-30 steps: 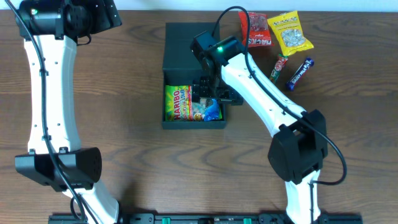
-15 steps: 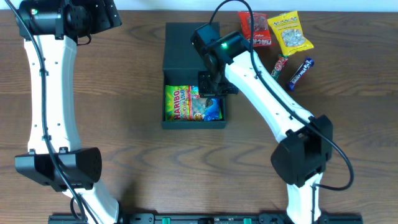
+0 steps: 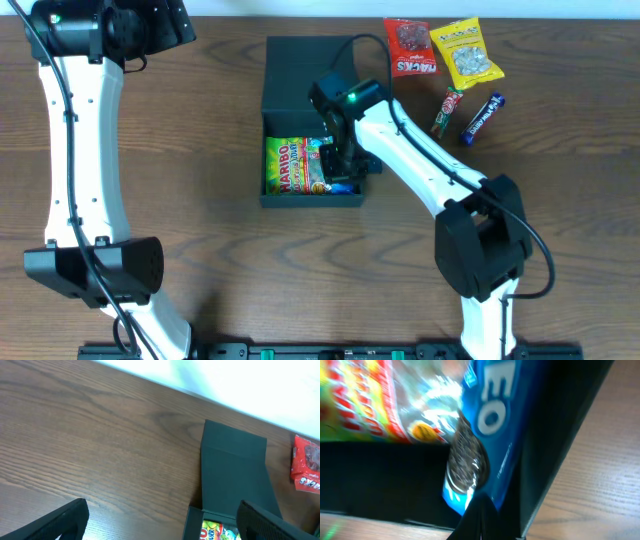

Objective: Pack container
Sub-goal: 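Lower the Oreo pack into the box beside the Haribo bag and release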

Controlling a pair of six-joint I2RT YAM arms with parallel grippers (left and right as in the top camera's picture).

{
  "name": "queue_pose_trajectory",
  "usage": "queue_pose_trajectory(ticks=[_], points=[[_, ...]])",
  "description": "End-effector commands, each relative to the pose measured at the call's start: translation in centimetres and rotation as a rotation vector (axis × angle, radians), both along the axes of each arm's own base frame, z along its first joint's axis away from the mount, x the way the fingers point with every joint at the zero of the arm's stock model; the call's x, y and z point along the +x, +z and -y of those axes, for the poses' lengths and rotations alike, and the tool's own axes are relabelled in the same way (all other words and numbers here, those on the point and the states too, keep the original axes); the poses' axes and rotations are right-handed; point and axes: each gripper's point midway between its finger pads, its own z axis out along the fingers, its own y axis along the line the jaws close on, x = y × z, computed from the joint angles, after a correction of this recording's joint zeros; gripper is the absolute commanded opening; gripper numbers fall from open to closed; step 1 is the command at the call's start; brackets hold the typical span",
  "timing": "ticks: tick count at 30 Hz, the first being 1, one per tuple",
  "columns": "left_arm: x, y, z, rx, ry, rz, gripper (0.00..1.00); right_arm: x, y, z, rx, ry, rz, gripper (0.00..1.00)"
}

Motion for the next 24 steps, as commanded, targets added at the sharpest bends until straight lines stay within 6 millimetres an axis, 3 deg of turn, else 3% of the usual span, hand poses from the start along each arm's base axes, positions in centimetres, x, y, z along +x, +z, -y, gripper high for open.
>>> queue_pose_trajectory(ticks=[1, 5, 10, 13, 17, 24], points=[[0.0, 1.0, 0.0, -0.003, 0.0, 0.026, 0.95, -0.1, 0.2, 0.4, 0.005, 0.006, -0.001, 0.01], [0.0, 1.0, 0.0, -0.004, 0.0, 0.026, 0.95, 0.8, 0.9, 0.3, 0.021, -0.006, 0.023, 0.01], [0.0, 1.0, 0.0, -0.004, 0.0, 0.026, 0.95, 2.8, 3.3, -0.9, 0.071, -0.006, 0.102, 0.01], [0.0, 1.0, 0.0, -0.004, 0.0, 0.026, 0.95, 2.9, 3.4, -1.1, 0.075, -0.004, 0.109, 0.01], [0.0, 1.0, 0.0, -0.004, 0.0, 0.026, 0.95, 2.2, 2.3, -0.7, 0.057, -0.001, 0.081, 0.01], [0.0, 1.0, 0.0, -0.003, 0.0, 0.026, 0.95, 0.3, -1.9, 0.5, 0.018, -0.003, 0.019, 0.01]])
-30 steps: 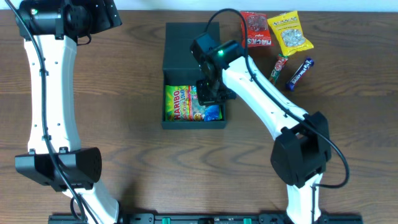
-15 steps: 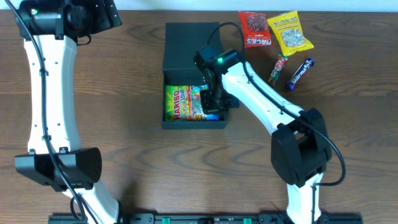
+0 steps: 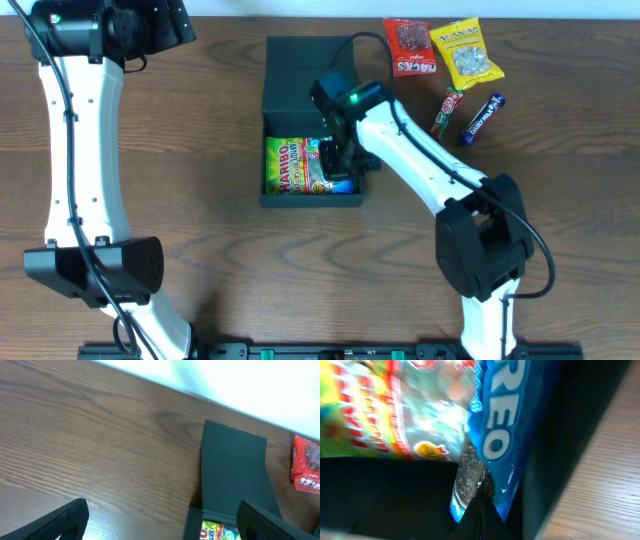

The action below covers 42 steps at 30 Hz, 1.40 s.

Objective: Pack container
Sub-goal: 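Lower the Oreo pack into the box beside the Haribo bag and release, then reach the right gripper to the red snack bag and grasp it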

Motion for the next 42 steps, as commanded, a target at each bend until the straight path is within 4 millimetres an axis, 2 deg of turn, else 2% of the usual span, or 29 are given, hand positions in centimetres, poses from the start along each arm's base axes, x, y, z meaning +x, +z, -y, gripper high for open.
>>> queue_pose_trajectory(ticks=[1, 3, 6, 9, 13, 16, 21, 25, 28, 31, 40, 41, 42], points=[[0.0, 1.0, 0.0, -0.004, -0.001, 0.026, 0.95, -0.8, -1.1, 0.9, -0.011, 0.0, -0.025, 0.01], [0.0, 1.0, 0.0, -0.004, -0.001, 0.026, 0.95, -0.8, -1.3, 1.4, -0.018, -0.008, -0.029, 0.01], [0.0, 1.0, 0.0, -0.004, -0.001, 0.026, 0.95, -0.1, -0.8, 1.3, 0.0, -0.02, -0.017, 0.01], [0.0, 1.0, 0.0, -0.004, -0.001, 0.026, 0.95, 1.3, 1.2, 0.9, 0.037, -0.034, 0.014, 0.01], [0.0, 1.0, 0.0, -0.004, -0.001, 0.025, 0.95, 5.1, 5.1, 0.7, 0.096, -0.07, 0.133, 0.01], [-0.1, 1.0, 0.0, -0.004, 0.0, 0.024, 0.95, 9.5, 7.5, 3.9, 0.064, -0.154, 0.273, 0.01], [0.0, 1.0, 0.0, -0.004, -0.001, 0.025, 0.95, 15.5, 8.5, 11.5, -0.007, -0.269, 0.449, 0.01], [0.0, 1.0, 0.0, -0.004, -0.001, 0.025, 0.95, 20.1, 9.6, 14.1, 0.068, -0.307, 0.595, 0.01], [0.0, 1.0, 0.0, -0.004, -0.001, 0.025, 0.95, 22.7, 9.0, 14.8, 0.122, -0.328, 0.65, 0.01], [0.0, 1.0, 0.0, -0.004, -0.001, 0.025, 0.95, 24.3, 7.7, 15.3, 0.132, -0.341, 0.664, 0.01], [0.0, 1.0, 0.0, -0.004, -0.001, 0.025, 0.95, 31.8, 4.6, 15.5, 0.192, -0.336, 0.686, 0.01], [0.0, 1.0, 0.0, -0.004, -0.001, 0.025, 0.95, 32.4, 4.2, 15.6, 0.183, -0.331, 0.7, 0.04], [0.0, 1.0, 0.0, -0.004, -0.001, 0.025, 0.95, 32.9, 4.0, 15.8, 0.174, -0.329, 0.718, 0.22]])
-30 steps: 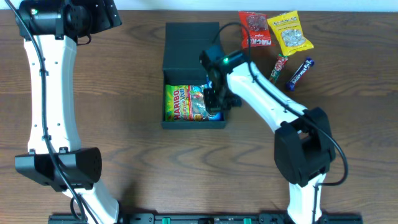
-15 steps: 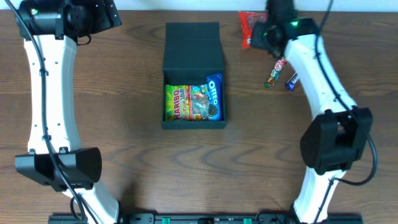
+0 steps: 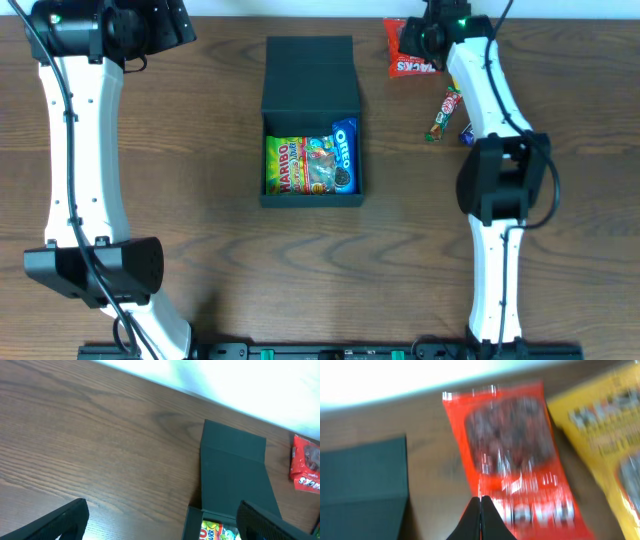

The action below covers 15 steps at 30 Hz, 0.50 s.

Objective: Pack container
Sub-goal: 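Reach the right gripper to the red snack bag and grasp it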

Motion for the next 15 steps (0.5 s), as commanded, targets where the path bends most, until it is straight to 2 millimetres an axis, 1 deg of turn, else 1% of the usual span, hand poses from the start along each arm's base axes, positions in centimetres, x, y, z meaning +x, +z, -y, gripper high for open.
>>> queue_pose_trajectory(ticks=[1, 3, 4, 7, 9, 11, 15], points=[[-0.1, 1.0, -0.1, -0.001, 0.001, 0.024, 0.95, 2.2, 0.6, 1.1, -0.038, 0.02, 0.075, 0.41], [-0.1, 1.0, -0.1, -0.001, 0.002, 0.024, 0.95, 3.0, 0.1, 1.0, -0.072, 0.054, 0.109, 0.68], [-0.1, 1.0, -0.1, -0.001, 0.002, 0.024, 0.95, 3.2, -0.3, 1.1, -0.087, 0.052, 0.113, 0.79], [-0.1, 1.0, -0.1, -0.001, 0.002, 0.024, 0.95, 3.2, -1.7, 0.9, -0.106, 0.066, 0.102, 0.82], [-0.1, 1.0, -0.1, -0.001, 0.002, 0.024, 0.95, 3.1, -3.1, 0.9, -0.107, 0.07, 0.079, 0.83], [0.0, 1.0, -0.1, -0.001, 0.002, 0.025, 0.95, 2.9, -4.5, 0.9, -0.108, 0.072, 0.058, 0.82], [0.0, 1.0, -0.1, -0.001, 0.002, 0.025, 0.95, 2.8, -5.8, 0.7, -0.12, 0.088, 0.041, 0.78]])
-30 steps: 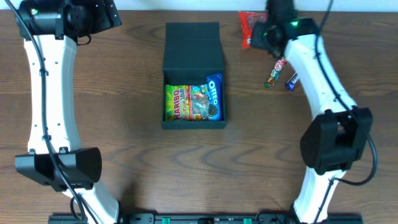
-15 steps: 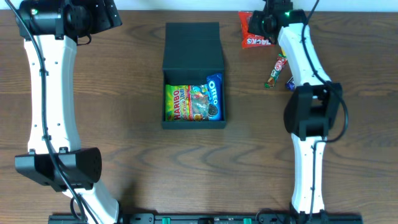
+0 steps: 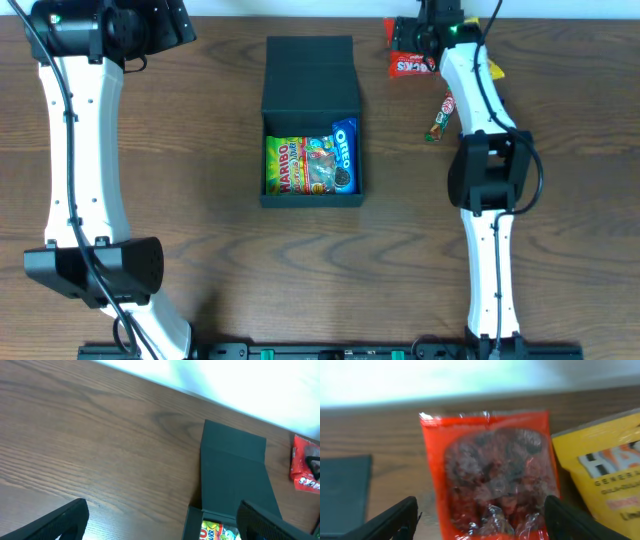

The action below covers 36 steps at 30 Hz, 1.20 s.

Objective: Pack container
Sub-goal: 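Reach the right gripper to the red snack bag and grasp it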

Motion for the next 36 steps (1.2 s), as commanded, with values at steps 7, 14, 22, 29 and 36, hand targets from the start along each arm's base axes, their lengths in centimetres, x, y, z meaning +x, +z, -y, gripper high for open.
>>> queue_pose_trajectory(ticks=[7, 14, 22, 29, 36], points=[[0.0, 1.0, -0.1, -0.001, 0.002, 0.025, 0.95, -0.4, -3.3, -0.3, -0.054, 0.026, -0.042, 0.59], [0.0, 1.0, -0.1, -0.001, 0.002, 0.025, 0.95, -1.1, -4.2, 0.3, -0.112, 0.012, -0.08, 0.03], [0.0, 1.0, -0.1, -0.001, 0.002, 0.025, 0.95, -1.5, -1.1, -0.5, -0.086, 0.055, -0.072, 0.01], [-0.1, 1.0, -0.1, -0.001, 0.002, 0.024, 0.95, -2.6, 10.5, -1.2, -0.106, 0.105, 0.047, 0.01], [-0.1, 1.0, -0.1, -0.001, 0.002, 0.024, 0.95, -7.4, 18.9, -5.0, -0.084, 0.317, 0.097, 0.01]])
